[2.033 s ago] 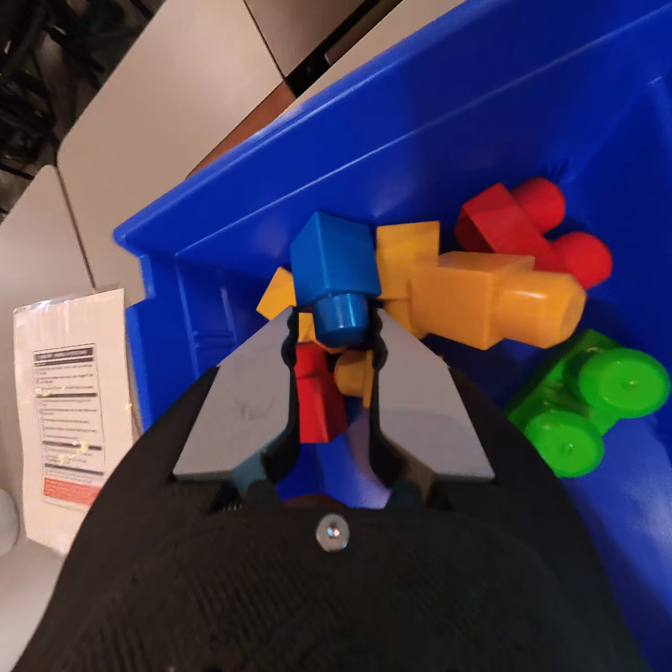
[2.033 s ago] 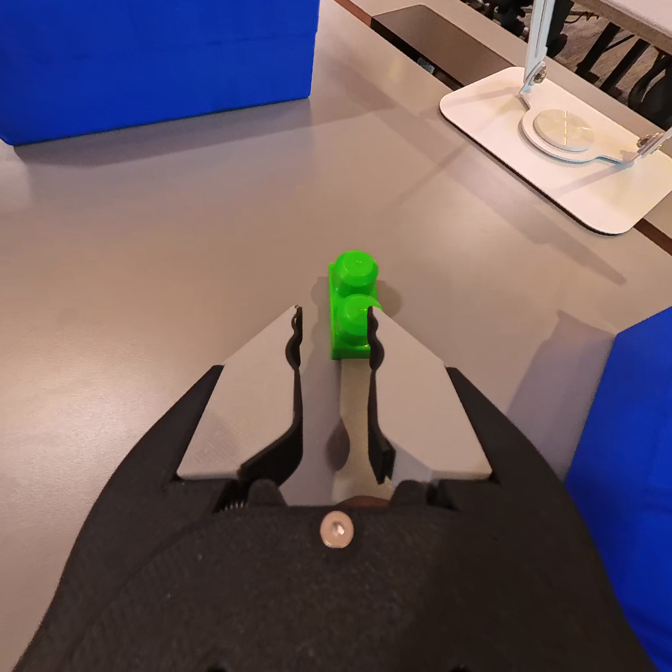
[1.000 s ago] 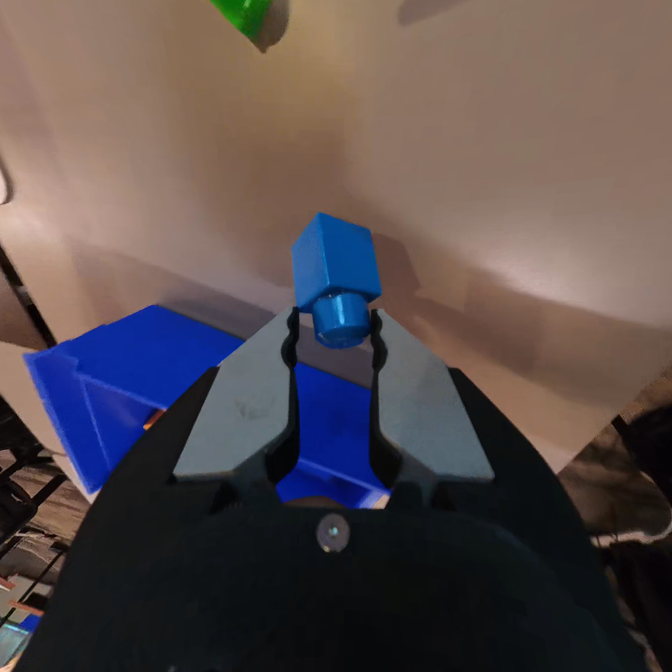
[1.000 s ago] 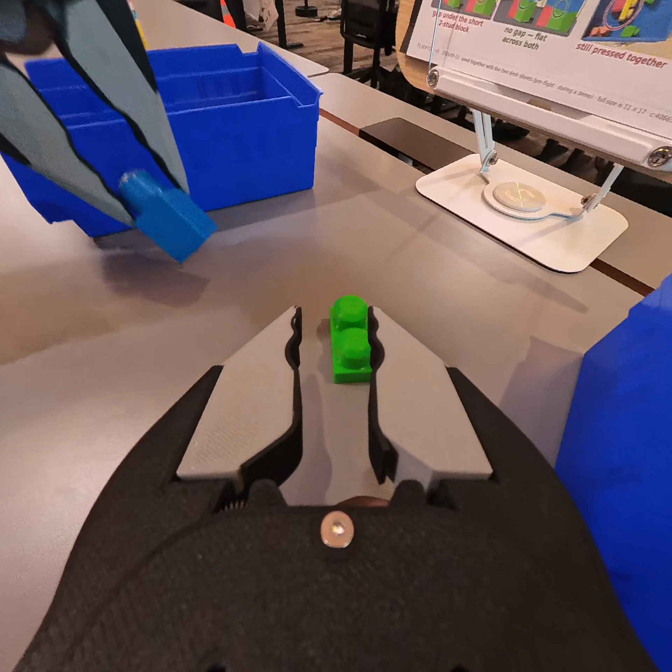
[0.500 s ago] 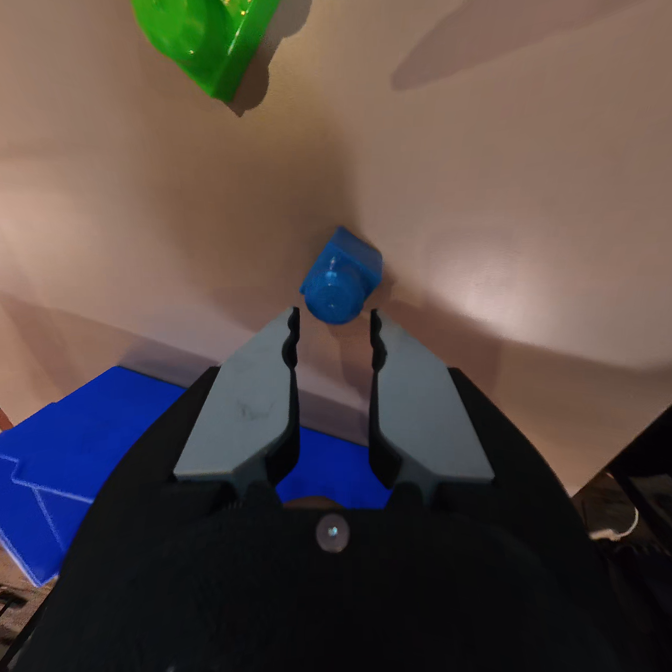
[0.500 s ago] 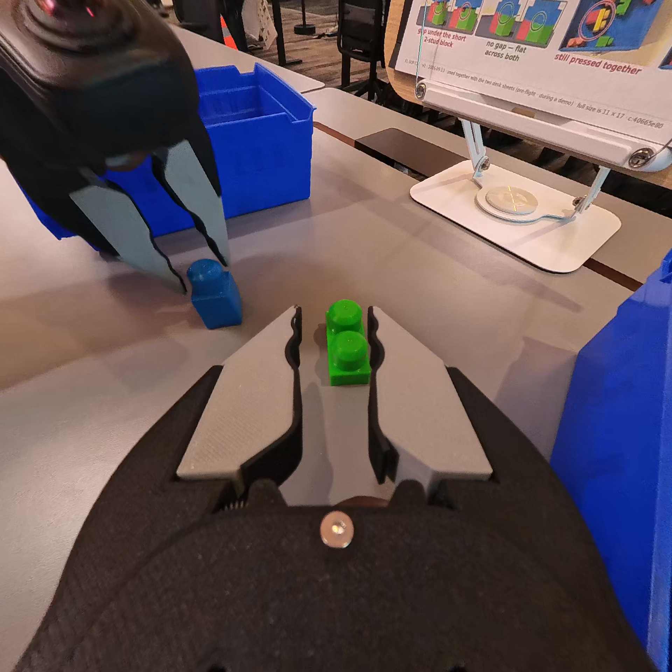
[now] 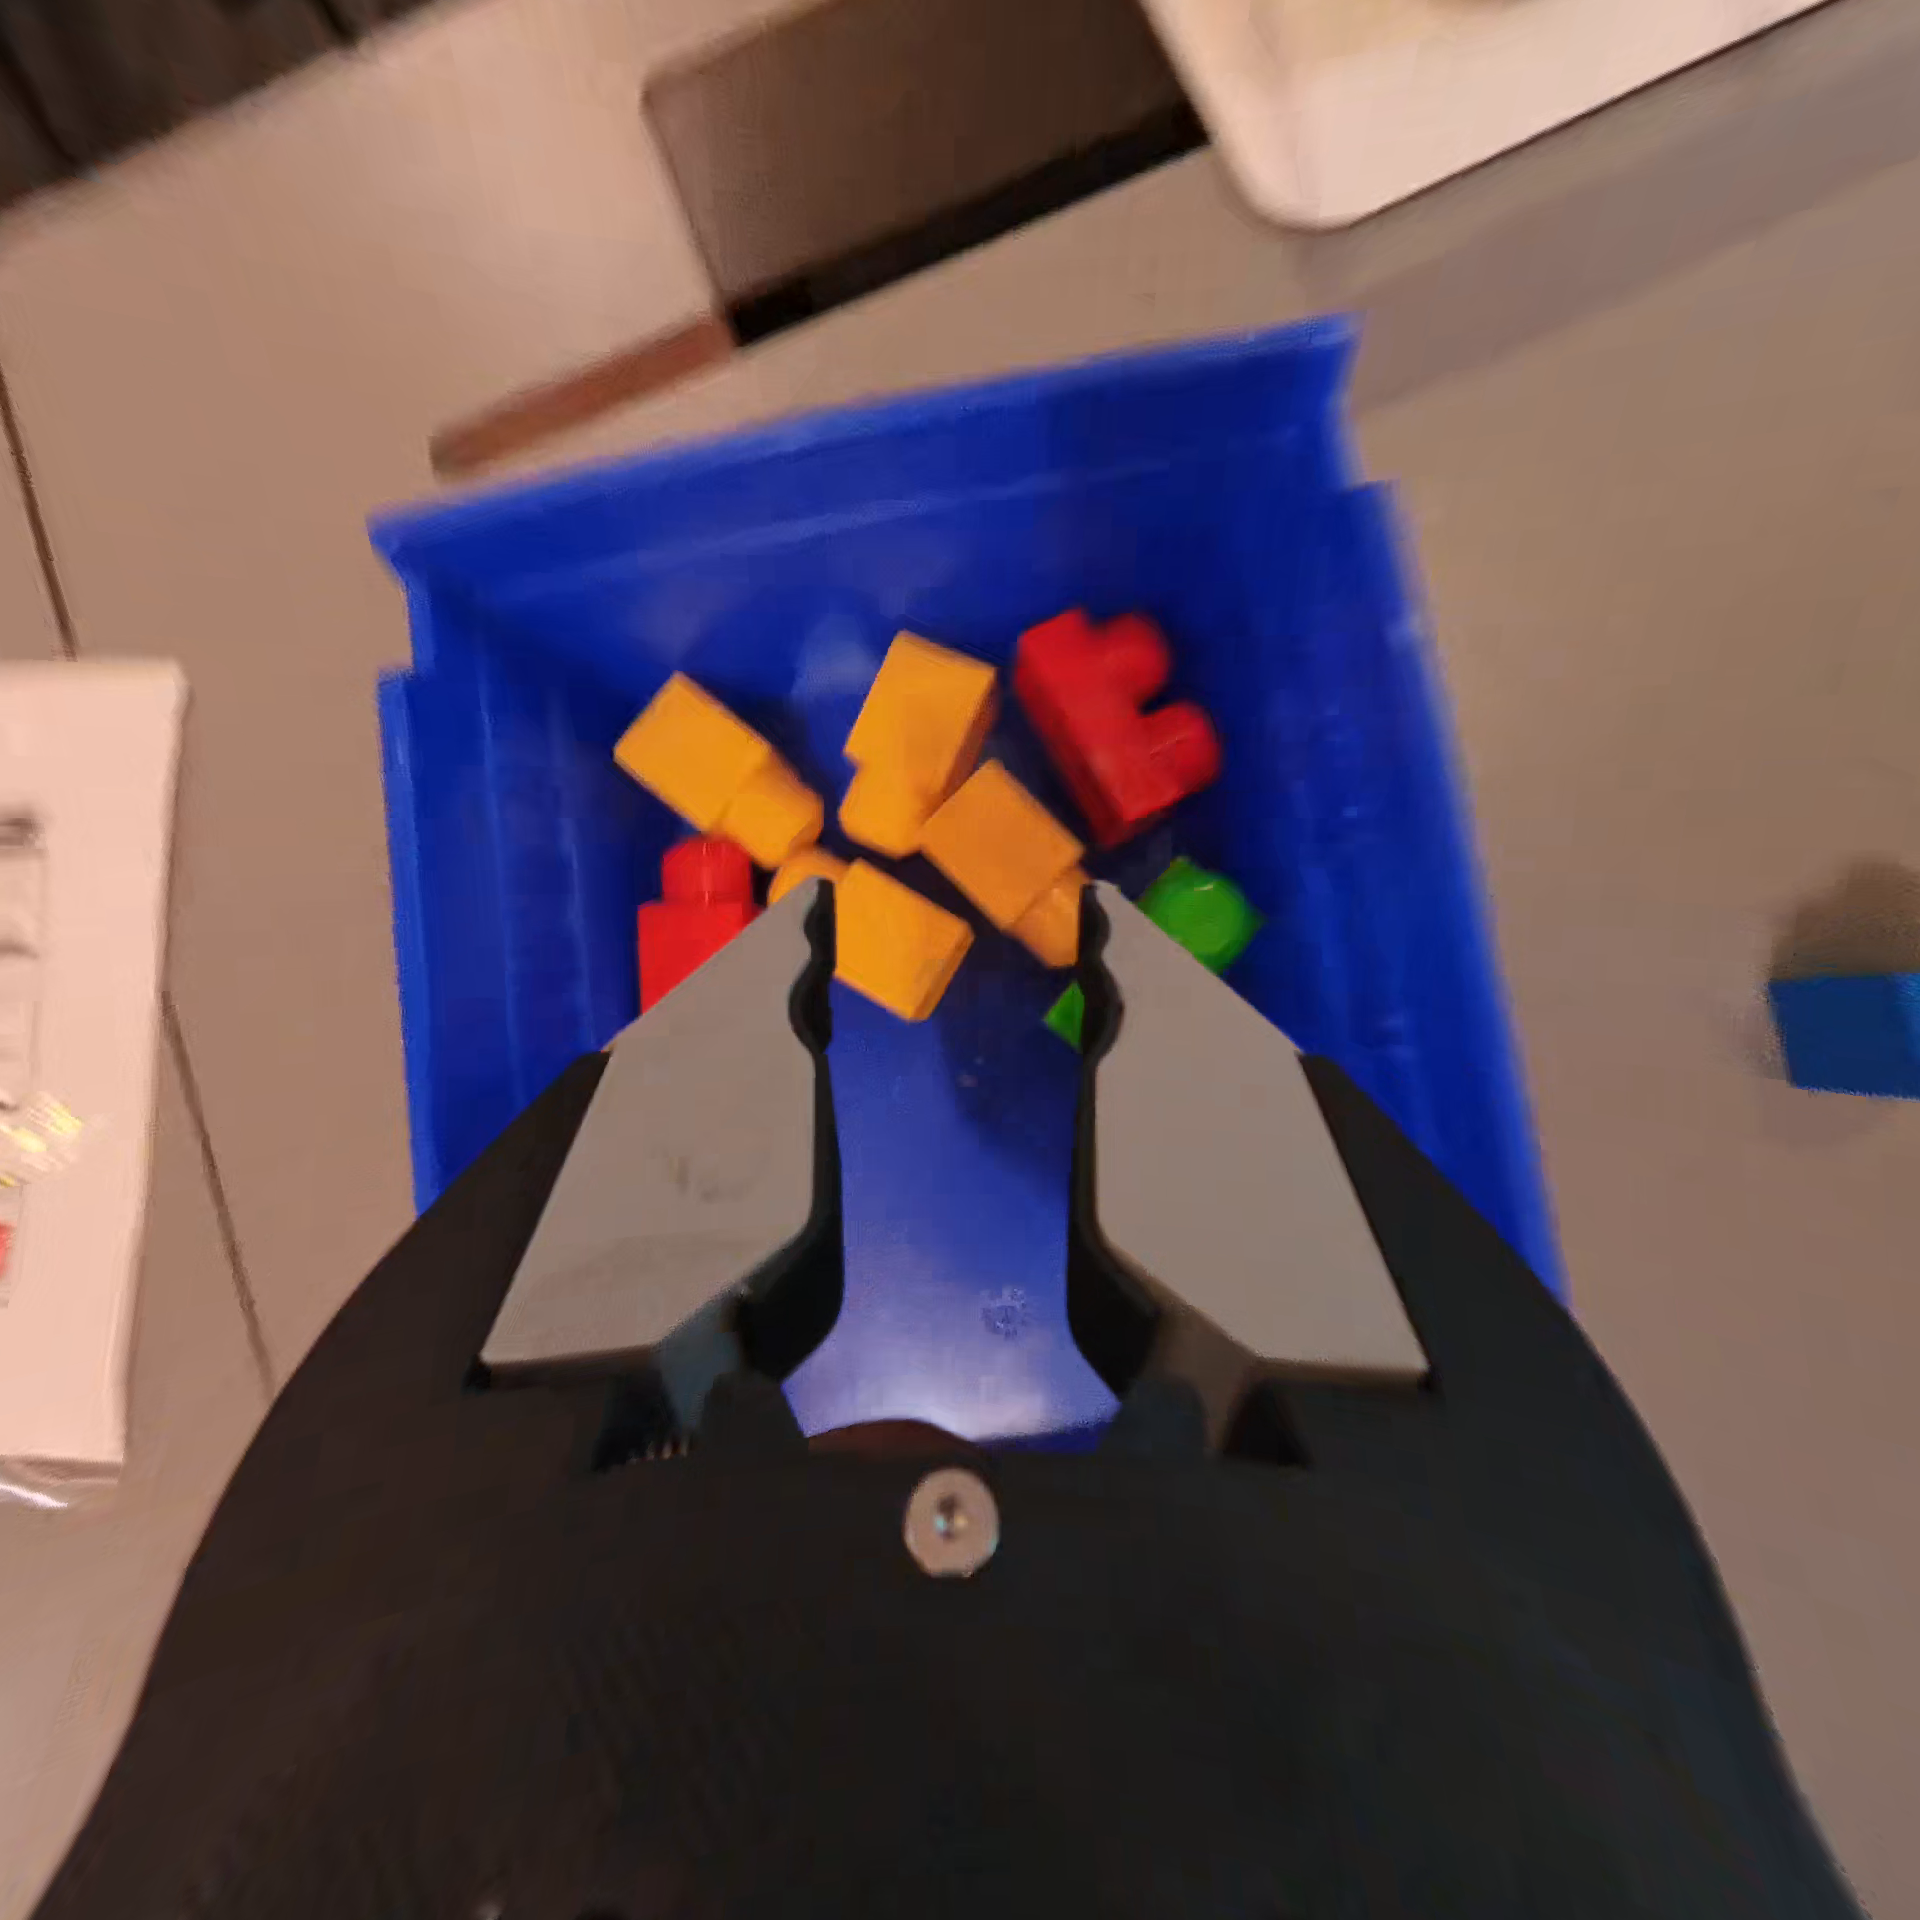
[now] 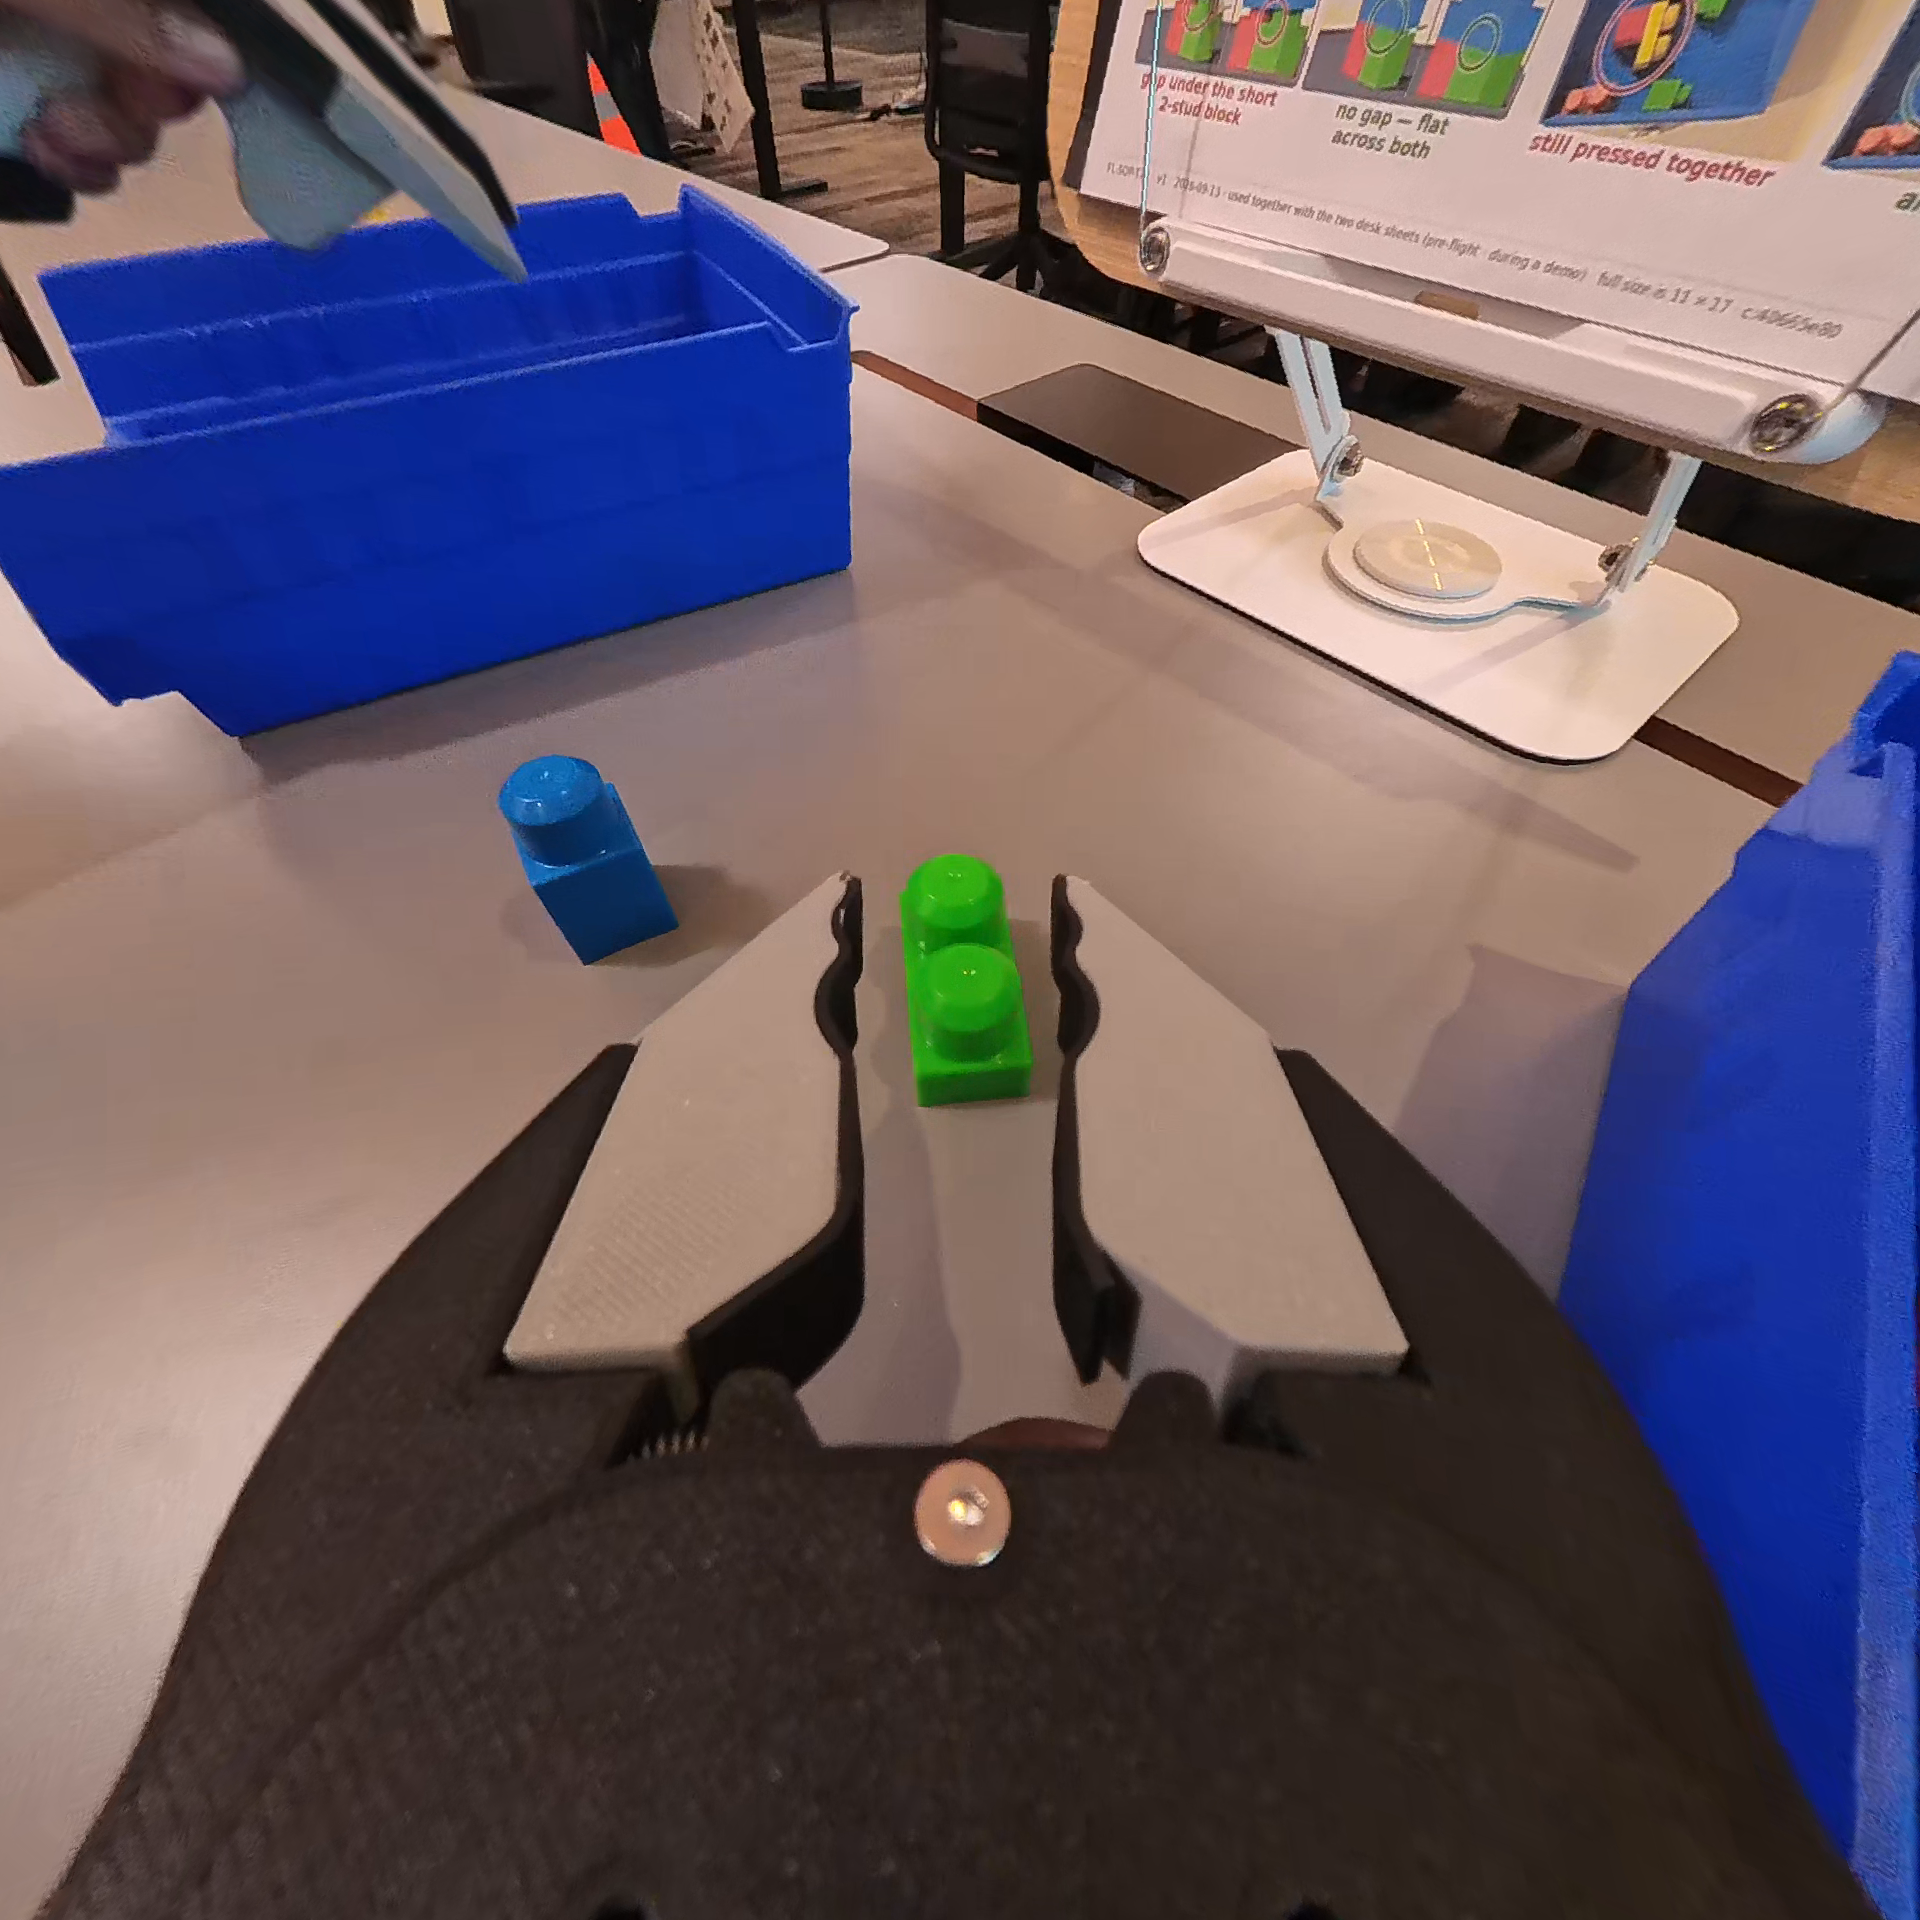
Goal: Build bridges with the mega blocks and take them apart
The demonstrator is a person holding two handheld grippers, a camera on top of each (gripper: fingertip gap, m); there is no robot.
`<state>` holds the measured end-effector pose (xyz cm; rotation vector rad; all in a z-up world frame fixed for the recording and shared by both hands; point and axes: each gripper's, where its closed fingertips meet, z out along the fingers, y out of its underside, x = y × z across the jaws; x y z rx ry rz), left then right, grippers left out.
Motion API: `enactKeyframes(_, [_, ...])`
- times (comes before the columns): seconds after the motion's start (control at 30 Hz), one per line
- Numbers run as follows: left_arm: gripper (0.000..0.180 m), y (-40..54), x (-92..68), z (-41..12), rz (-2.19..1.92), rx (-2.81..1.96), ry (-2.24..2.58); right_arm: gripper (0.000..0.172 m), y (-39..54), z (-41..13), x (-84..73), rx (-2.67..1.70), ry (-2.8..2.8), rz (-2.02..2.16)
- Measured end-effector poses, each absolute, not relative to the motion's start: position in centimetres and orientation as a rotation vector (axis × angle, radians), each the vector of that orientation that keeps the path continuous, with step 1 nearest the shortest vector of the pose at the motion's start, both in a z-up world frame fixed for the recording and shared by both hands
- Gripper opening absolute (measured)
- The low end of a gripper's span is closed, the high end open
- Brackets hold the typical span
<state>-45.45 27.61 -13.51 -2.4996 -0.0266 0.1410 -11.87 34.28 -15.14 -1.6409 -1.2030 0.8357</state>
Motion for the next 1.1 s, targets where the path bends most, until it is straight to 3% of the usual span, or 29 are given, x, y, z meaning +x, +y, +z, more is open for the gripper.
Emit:
enactKeyframes(0.17, [0.042, 27.5, -48.9, -19.3, 0.008, -2.545, -0.335, 0.033, 34.0, -16.2, -12.3, -1.646, -1.253, 0.778])
enactKeyframes(0.63, [0.036, 27.1, -49.5, -23.4, 0.230, -2.702, -0.314, 0.033, 33.4, -15.3, -12.2, -1.609, -1.267, 0.774])
enactKeyframes(0.87, [0.035, 27.4, -48.0, -18.2, 0.248, -2.547, -0.153, 0.033, 33.0, -15.0, -12.3, -1.605, -1.267, 0.809])
enactKeyframes(1.1, [0.035, 27.0, -32.3, -8.1, -0.327, -2.089, 0.316, 0.035, 31.3, -13.6, -12.8, -1.553, -1.262, 0.997])
